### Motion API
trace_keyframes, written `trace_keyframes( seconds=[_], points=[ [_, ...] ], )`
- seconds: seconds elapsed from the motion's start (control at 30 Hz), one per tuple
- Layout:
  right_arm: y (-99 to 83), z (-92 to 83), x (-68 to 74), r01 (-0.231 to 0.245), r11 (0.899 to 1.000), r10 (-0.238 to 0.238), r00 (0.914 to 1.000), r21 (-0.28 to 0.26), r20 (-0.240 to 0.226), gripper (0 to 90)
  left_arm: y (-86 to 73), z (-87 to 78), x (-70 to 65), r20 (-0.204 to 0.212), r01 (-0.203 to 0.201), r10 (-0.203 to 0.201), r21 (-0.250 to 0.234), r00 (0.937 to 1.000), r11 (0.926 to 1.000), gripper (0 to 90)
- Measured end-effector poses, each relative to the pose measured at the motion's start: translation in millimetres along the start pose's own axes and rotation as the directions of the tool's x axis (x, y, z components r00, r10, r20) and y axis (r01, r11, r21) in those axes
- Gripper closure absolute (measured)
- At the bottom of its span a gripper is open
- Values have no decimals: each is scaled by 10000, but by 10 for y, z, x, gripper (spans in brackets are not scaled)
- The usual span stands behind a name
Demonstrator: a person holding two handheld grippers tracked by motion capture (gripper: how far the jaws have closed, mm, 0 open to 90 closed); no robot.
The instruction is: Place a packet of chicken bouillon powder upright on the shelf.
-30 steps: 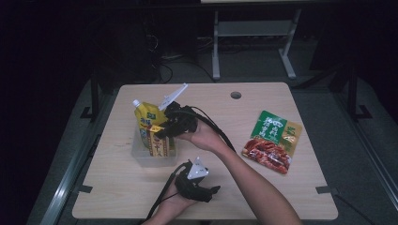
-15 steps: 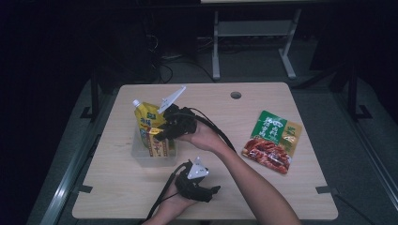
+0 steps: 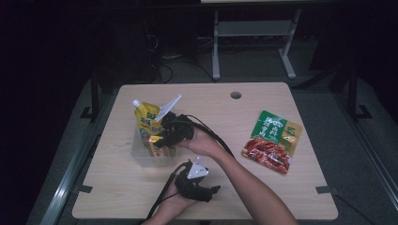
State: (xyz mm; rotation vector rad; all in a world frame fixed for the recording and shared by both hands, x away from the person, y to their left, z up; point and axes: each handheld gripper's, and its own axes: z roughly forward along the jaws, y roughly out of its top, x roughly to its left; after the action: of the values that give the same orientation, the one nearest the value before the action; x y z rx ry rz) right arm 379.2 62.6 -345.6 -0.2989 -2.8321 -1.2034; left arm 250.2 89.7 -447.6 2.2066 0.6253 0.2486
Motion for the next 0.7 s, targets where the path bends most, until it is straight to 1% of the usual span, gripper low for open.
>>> trace_keyframes(
  seconds=[0.03,0.13,0.2,0.23,0.33,0.37,0.4,0.43,0.6,0.63,0.67,0.7],
  points=[
    [-10,19,0,65,9999,-64,10000,87,-26,653,-1,5,-5,-7,66,-66,-65,10000,10000,256],
    [-46,58,5,-22,9998,24,10000,182,-85,647,0,6,-5,-19,39,-39,-55,10000,10000,257],
    [-56,67,2,5,9998,-4,10000,178,-50,644,1,2,2,6,-38,38,-10,10000,10000,256],
    [-63,73,3,-68,9998,70,9999,206,-119,643,1,1,3,14,-47,47,-3,10000,10000,256],
    [-80,90,7,-82,9994,86,9999,324,-142,636,0,7,-5,43,67,-67,-57,10000,10000,256],
    [-82,96,9,-61,9993,67,9998,377,-166,635,0,8,-6,42,66,-66,-58,10000,10000,256],
    [-87,105,4,57,9992,-50,9998,396,-188,631,1,8,-7,46,75,-75,-52,10000,10000,256],
    [-87,103,16,-42,9990,51,9998,447,-193,627,-7,13,-39,199,529,-528,-61,9984,9986,256],
    [-91,97,19,-16,9991,27,9997,430,-254,618,-8,13,-37,203,507,-506,-84,9985,9987,257],
    [-95,98,12,111,9991,-100,9996,408,-257,614,-7,12,-36,200,490,-488,-88,9986,9988,256],
    [-94,88,20,-11,9990,23,9996,439,-285,612,-7,12,-35,199,481,-479,-90,9987,9988,256],
    [-96,78,18,-29,9993,41,9995,363,-328,609,-8,13,-35,200,495,-493,-99,9986,9987,256]
  ],
)
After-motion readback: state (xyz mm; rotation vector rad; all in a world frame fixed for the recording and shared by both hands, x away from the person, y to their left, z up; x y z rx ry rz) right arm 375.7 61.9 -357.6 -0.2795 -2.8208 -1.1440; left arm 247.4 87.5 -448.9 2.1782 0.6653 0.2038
